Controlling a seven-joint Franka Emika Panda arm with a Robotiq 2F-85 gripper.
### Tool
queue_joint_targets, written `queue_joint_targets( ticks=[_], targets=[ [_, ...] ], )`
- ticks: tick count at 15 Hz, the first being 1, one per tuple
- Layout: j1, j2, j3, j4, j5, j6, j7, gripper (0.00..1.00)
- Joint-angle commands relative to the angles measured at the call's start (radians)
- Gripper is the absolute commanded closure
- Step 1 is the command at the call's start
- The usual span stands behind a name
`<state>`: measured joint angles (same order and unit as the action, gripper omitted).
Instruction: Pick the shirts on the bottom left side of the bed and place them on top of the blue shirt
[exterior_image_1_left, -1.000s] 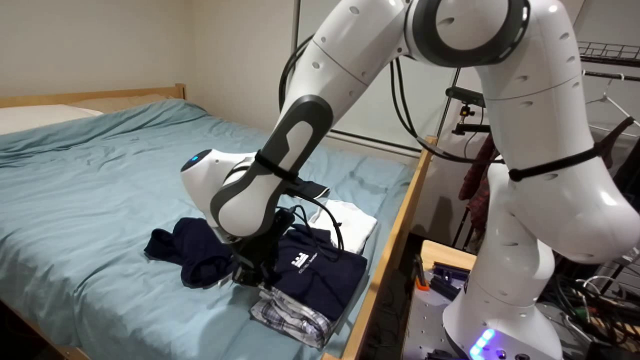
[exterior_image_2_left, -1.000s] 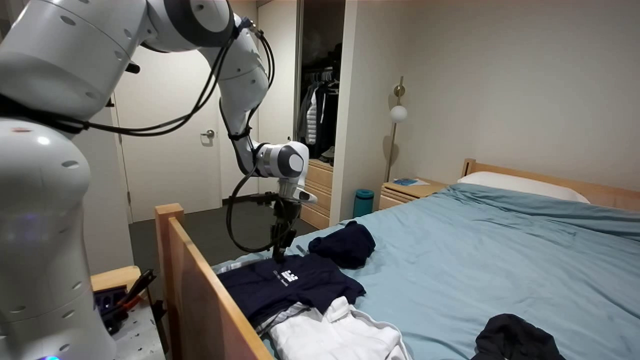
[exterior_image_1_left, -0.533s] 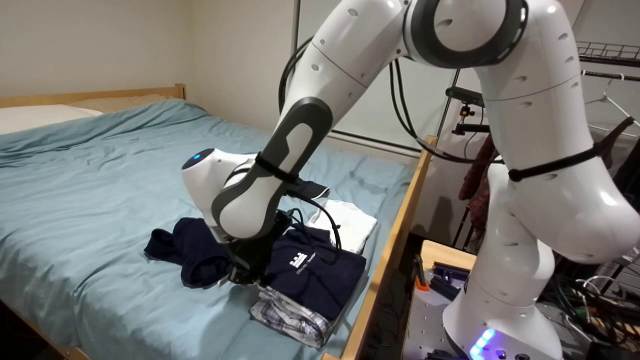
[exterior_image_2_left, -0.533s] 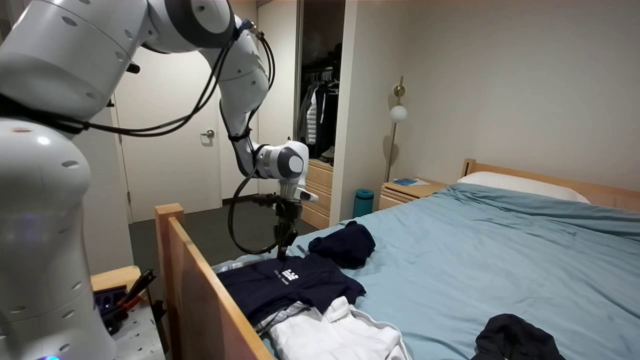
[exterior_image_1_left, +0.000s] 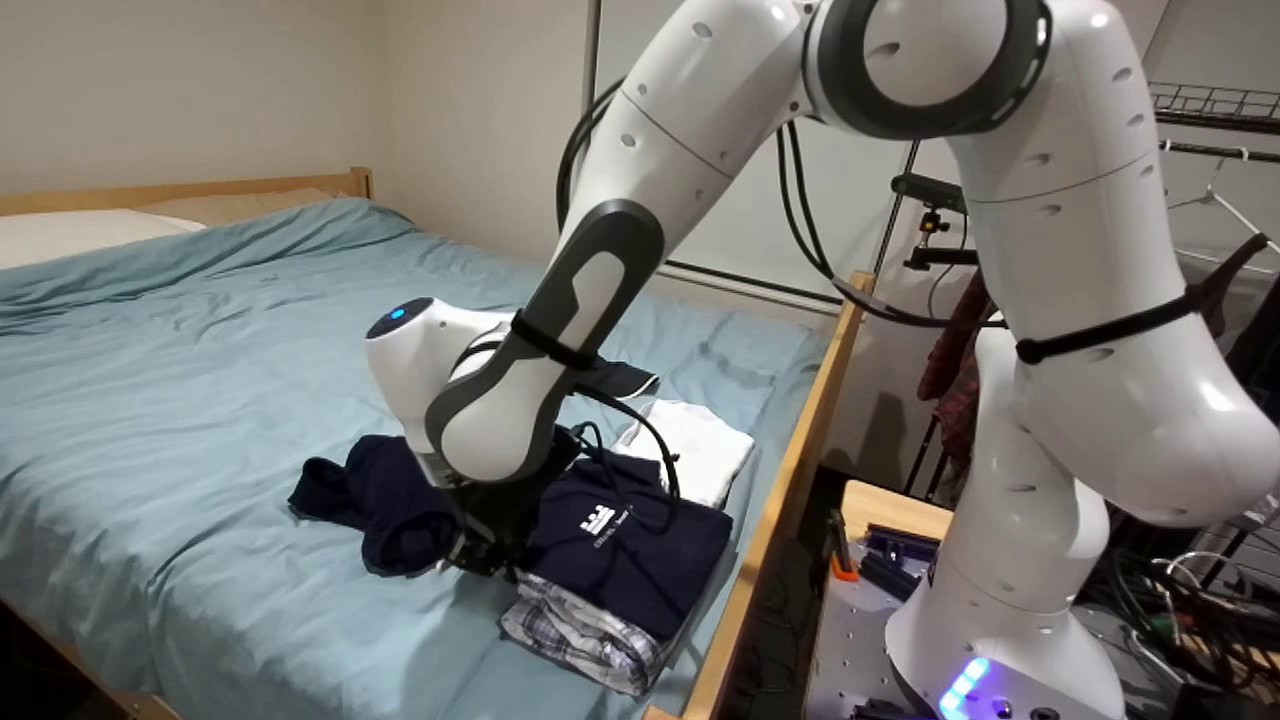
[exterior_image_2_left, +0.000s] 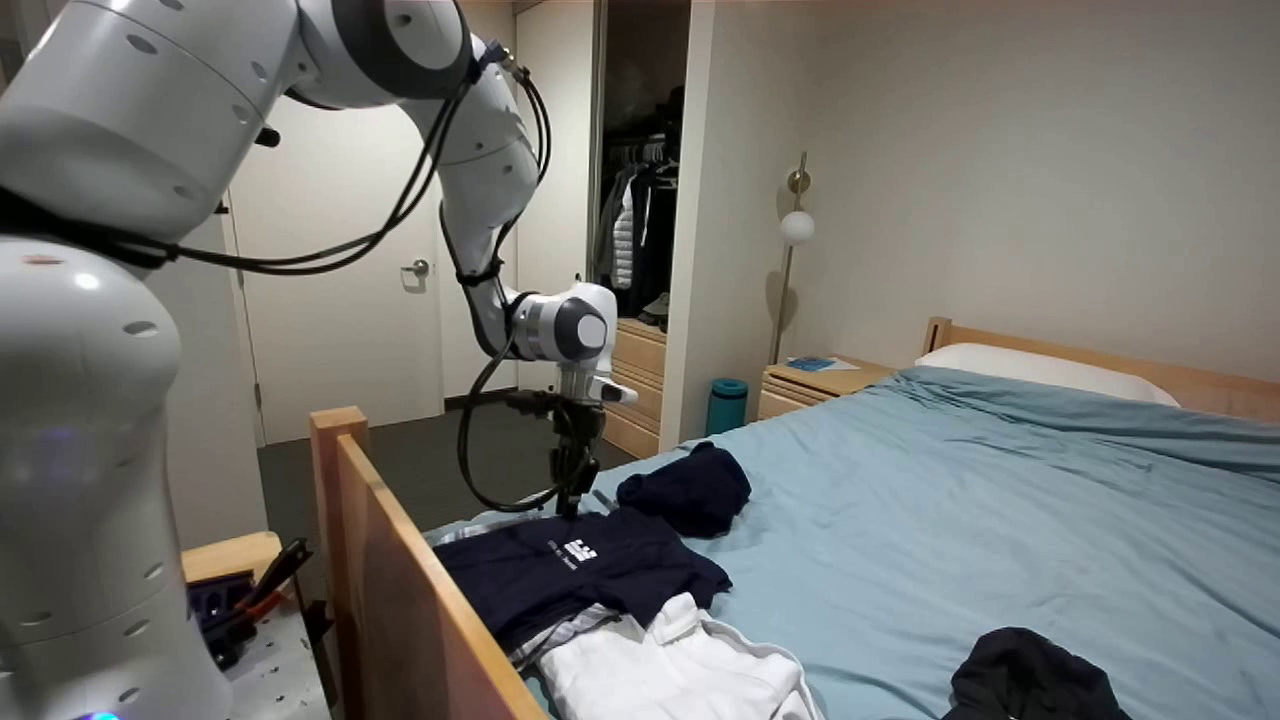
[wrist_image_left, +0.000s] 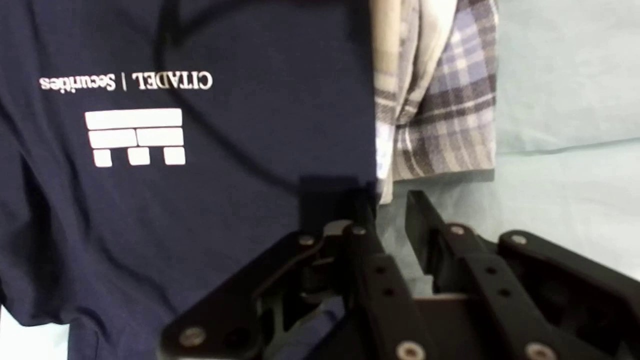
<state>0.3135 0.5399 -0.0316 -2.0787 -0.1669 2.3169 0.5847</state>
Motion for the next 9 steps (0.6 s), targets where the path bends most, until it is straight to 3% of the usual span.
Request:
queue_joint_targets(
  ticks=[1,7,9],
  targets=[
    [-0.014,-0.001,0.011,-0.018,0.018,0.045,0.002,0.44],
    [-0.03,0.011,0.03,-0.036,0.045,0.196,-0.043,0.05],
    [-0.028,0.014,0.028,-0.04,0.049,0.22,-0.042,0.0]
  ],
)
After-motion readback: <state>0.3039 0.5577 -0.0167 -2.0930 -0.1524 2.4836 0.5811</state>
